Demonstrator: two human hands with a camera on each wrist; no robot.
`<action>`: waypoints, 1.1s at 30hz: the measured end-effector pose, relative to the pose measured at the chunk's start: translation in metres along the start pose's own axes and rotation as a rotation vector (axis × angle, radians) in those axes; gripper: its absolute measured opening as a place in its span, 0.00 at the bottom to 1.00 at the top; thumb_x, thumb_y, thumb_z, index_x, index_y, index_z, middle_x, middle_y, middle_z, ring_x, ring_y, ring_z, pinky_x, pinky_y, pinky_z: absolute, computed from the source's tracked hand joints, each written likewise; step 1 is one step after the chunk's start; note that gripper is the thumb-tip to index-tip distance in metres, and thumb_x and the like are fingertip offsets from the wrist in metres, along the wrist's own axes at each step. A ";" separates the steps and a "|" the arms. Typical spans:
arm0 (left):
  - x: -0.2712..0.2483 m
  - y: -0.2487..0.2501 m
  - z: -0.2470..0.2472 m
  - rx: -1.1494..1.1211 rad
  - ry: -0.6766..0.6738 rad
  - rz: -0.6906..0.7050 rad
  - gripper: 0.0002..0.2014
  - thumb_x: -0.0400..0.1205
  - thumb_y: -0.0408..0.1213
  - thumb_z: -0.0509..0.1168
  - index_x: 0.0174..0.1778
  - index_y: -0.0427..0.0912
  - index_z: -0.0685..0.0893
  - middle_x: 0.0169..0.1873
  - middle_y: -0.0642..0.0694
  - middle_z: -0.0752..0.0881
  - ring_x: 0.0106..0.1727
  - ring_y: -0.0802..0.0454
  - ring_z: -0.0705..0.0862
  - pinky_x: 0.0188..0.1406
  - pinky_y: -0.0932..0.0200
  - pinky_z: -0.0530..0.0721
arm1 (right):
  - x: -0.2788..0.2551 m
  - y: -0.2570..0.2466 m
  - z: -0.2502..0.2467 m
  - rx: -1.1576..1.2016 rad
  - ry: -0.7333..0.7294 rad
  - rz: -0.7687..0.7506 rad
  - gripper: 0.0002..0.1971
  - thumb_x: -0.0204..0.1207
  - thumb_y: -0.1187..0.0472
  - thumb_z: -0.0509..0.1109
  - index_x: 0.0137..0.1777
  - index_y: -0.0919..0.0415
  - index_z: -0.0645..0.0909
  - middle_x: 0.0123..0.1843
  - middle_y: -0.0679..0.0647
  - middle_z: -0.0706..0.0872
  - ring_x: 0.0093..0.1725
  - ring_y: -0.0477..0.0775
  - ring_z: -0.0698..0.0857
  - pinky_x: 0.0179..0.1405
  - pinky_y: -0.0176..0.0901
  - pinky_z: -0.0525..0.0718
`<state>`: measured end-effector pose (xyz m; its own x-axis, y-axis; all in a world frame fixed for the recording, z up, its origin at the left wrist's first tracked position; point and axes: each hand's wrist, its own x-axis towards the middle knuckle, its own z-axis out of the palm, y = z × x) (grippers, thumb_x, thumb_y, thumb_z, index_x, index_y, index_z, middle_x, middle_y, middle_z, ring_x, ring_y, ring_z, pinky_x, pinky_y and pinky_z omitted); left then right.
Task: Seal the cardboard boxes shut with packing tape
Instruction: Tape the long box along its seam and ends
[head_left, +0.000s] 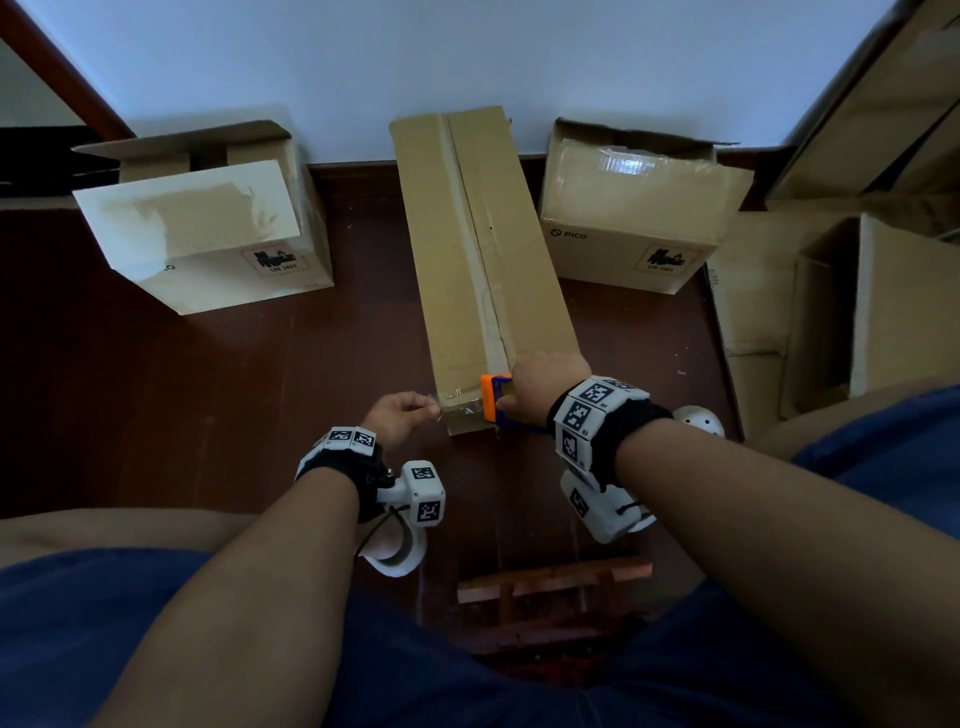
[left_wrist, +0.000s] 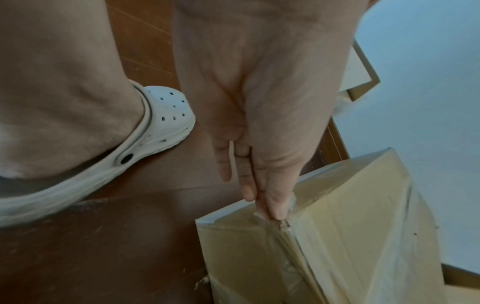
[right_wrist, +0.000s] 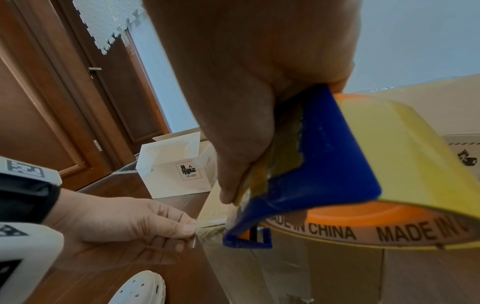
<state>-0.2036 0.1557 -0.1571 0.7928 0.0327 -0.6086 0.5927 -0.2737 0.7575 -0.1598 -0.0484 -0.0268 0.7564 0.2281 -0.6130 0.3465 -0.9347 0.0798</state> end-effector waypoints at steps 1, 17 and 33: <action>0.001 -0.001 -0.001 0.016 0.000 0.017 0.03 0.81 0.34 0.70 0.42 0.44 0.86 0.37 0.53 0.86 0.37 0.61 0.80 0.45 0.62 0.75 | 0.000 0.000 0.001 -0.005 0.001 -0.004 0.18 0.81 0.43 0.61 0.45 0.58 0.79 0.36 0.51 0.77 0.37 0.52 0.78 0.25 0.39 0.68; 0.017 0.002 -0.004 0.296 0.103 0.035 0.04 0.78 0.41 0.72 0.40 0.50 0.85 0.39 0.46 0.89 0.39 0.51 0.86 0.47 0.55 0.84 | 0.002 0.002 0.002 0.021 -0.011 0.008 0.18 0.81 0.42 0.62 0.44 0.58 0.78 0.33 0.50 0.75 0.37 0.52 0.78 0.25 0.40 0.68; -0.002 0.030 0.012 0.029 0.075 -0.192 0.18 0.80 0.17 0.57 0.33 0.32 0.90 0.30 0.42 0.87 0.34 0.52 0.83 0.29 0.68 0.84 | 0.002 0.002 -0.002 0.049 -0.038 0.000 0.18 0.81 0.43 0.62 0.48 0.59 0.80 0.36 0.51 0.78 0.39 0.53 0.79 0.32 0.42 0.74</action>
<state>-0.1889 0.1357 -0.1362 0.6745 0.1581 -0.7212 0.7307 -0.2827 0.6214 -0.1569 -0.0490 -0.0259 0.7343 0.2184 -0.6427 0.3183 -0.9471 0.0418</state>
